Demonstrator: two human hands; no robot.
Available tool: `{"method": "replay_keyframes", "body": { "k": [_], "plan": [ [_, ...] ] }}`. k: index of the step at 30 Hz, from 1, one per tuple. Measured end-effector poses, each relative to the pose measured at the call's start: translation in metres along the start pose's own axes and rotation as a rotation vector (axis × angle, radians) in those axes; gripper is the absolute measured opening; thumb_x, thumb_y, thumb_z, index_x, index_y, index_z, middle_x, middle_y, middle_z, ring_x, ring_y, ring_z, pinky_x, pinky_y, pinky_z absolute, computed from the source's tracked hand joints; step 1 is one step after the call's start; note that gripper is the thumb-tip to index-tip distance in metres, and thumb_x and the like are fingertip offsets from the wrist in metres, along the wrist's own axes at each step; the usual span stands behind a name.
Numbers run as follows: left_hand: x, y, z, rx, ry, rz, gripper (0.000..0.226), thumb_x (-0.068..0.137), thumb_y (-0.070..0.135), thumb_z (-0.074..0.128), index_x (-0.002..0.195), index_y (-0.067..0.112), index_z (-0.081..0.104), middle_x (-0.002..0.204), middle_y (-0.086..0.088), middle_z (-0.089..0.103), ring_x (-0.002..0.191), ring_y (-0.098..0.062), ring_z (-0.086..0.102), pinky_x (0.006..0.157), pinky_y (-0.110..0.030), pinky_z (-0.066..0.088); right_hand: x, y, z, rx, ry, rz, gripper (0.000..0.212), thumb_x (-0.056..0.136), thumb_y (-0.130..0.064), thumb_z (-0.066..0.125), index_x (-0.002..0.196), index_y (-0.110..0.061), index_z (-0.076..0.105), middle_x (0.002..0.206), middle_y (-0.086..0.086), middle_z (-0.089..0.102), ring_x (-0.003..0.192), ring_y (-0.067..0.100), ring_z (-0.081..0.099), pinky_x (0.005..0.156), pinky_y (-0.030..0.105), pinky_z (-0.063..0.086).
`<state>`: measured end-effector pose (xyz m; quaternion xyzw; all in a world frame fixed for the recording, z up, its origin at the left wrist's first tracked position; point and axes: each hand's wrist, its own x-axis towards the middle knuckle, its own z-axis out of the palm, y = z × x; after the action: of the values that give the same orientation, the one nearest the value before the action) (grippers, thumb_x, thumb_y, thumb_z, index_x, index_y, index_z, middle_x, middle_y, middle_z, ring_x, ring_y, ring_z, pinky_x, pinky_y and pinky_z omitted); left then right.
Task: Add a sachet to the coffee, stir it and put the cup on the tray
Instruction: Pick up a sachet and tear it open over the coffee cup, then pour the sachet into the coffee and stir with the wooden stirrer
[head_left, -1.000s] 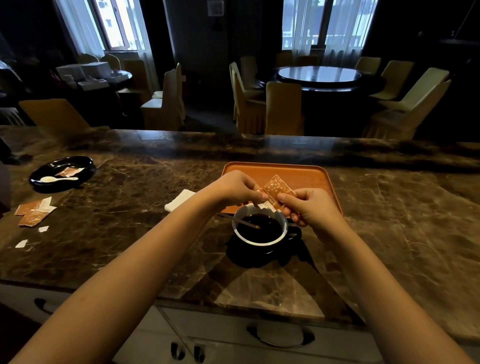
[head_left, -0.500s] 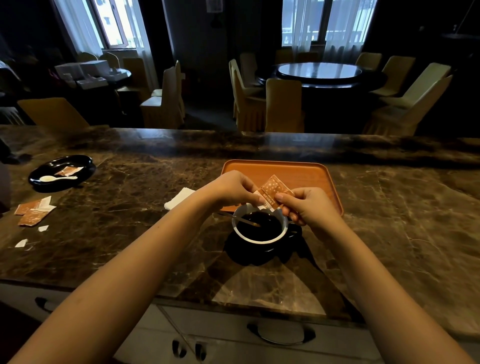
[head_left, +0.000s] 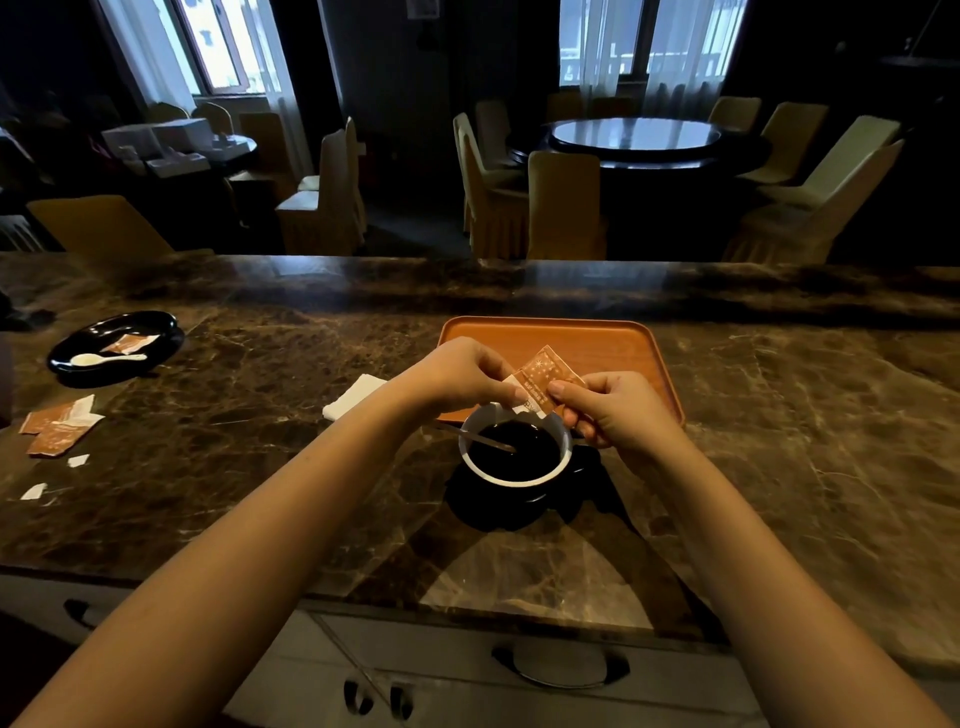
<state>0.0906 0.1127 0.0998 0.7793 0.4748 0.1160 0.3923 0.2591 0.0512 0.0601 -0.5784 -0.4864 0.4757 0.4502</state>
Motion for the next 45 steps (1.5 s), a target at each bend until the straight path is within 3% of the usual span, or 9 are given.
{"method": "replay_keyframes", "body": {
  "k": [5,11,15,20,25,30,37,40,45],
  "plan": [
    [-0.012,-0.003,0.002,0.067,0.063,0.214,0.052,0.077,0.017,0.069,0.124,0.025,0.049,0.107,0.015,0.052,0.093,-0.001,0.051,0.074,-0.012,0.041,-0.001,-0.002,-0.002,0.095,-0.008,0.101,0.032,0.086,-0.024,0.061,0.057,-0.011,0.063,0.048,-0.001,0.055,0.035,0.006,0.043,0.032,0.013,0.032],
    [-0.017,-0.008,0.006,0.163,0.296,0.387,0.021,0.081,0.013,0.064,0.1,0.019,0.067,0.097,0.011,0.062,0.089,-0.002,0.056,0.077,-0.014,0.046,-0.004,-0.007,0.002,0.147,-0.093,0.104,0.028,0.089,-0.026,0.056,0.066,-0.012,0.063,0.053,-0.001,0.057,0.04,0.007,0.046,0.036,0.013,0.036],
    [-0.018,-0.01,0.004,0.105,0.367,0.407,0.016,0.081,0.017,0.064,0.096,0.02,0.068,0.091,0.01,0.064,0.083,-0.001,0.059,0.073,-0.014,0.049,-0.01,-0.005,0.004,-0.075,0.075,-0.097,0.019,0.088,-0.034,0.055,0.093,-0.016,0.06,0.079,0.0,0.065,0.058,0.005,0.059,0.05,0.015,0.048],
    [-0.018,-0.011,0.005,0.002,0.39,0.377,0.012,0.081,0.018,0.064,0.092,0.023,0.068,0.083,0.016,0.063,0.077,0.005,0.059,0.07,-0.001,0.045,-0.019,-0.005,0.002,-0.329,0.117,-0.381,0.018,0.086,-0.024,0.059,0.104,-0.024,0.055,0.096,-0.014,0.058,0.087,0.005,0.059,0.062,0.014,0.051],
    [-0.023,-0.007,0.006,-0.165,0.357,0.351,0.008,0.082,0.019,0.063,0.09,0.018,0.067,0.079,0.011,0.064,0.067,0.008,0.058,0.057,-0.005,0.045,-0.018,-0.001,0.008,-0.449,0.288,-0.514,0.01,0.084,-0.015,0.062,0.086,-0.024,0.061,0.082,-0.018,0.055,0.075,-0.002,0.054,0.062,0.01,0.043],
    [-0.028,-0.008,0.007,-0.404,0.327,0.208,0.019,0.085,0.024,0.06,0.102,0.019,0.062,0.082,0.007,0.063,0.06,0.004,0.058,0.054,-0.01,0.047,-0.023,-0.005,0.015,-0.168,0.172,-0.44,0.007,0.085,-0.015,0.061,0.088,-0.011,0.067,0.078,-0.003,0.067,0.064,-0.001,0.061,0.057,0.012,0.05],
    [-0.04,-0.014,0.015,-0.626,0.338,0.144,0.012,0.086,0.023,0.058,0.094,0.025,0.066,0.105,0.0,0.068,0.096,-0.014,0.065,0.076,-0.026,0.054,-0.023,-0.005,0.027,-0.126,0.128,-0.365,0.009,0.084,-0.019,0.063,0.087,-0.012,0.068,0.08,0.0,0.069,0.067,0.005,0.064,0.058,0.018,0.052],
    [-0.049,-0.017,0.015,-0.611,0.428,0.181,0.012,0.086,0.022,0.058,0.094,0.022,0.067,0.099,0.0,0.07,0.093,-0.014,0.067,0.078,-0.028,0.056,-0.027,-0.008,0.033,-0.129,0.066,-0.374,0.008,0.085,-0.02,0.062,0.086,-0.014,0.068,0.081,0.001,0.069,0.071,0.01,0.065,0.062,0.019,0.053],
    [-0.072,-0.04,0.002,-0.495,0.461,0.106,0.011,0.085,0.023,0.06,0.09,0.025,0.07,0.09,0.007,0.071,0.082,-0.005,0.067,0.067,-0.02,0.053,-0.02,-0.004,0.036,-0.278,0.023,-0.346,0.01,0.088,-0.023,0.058,0.088,-0.022,0.068,0.079,-0.009,0.066,0.068,-0.004,0.061,0.058,0.01,0.048]
  ]
}}
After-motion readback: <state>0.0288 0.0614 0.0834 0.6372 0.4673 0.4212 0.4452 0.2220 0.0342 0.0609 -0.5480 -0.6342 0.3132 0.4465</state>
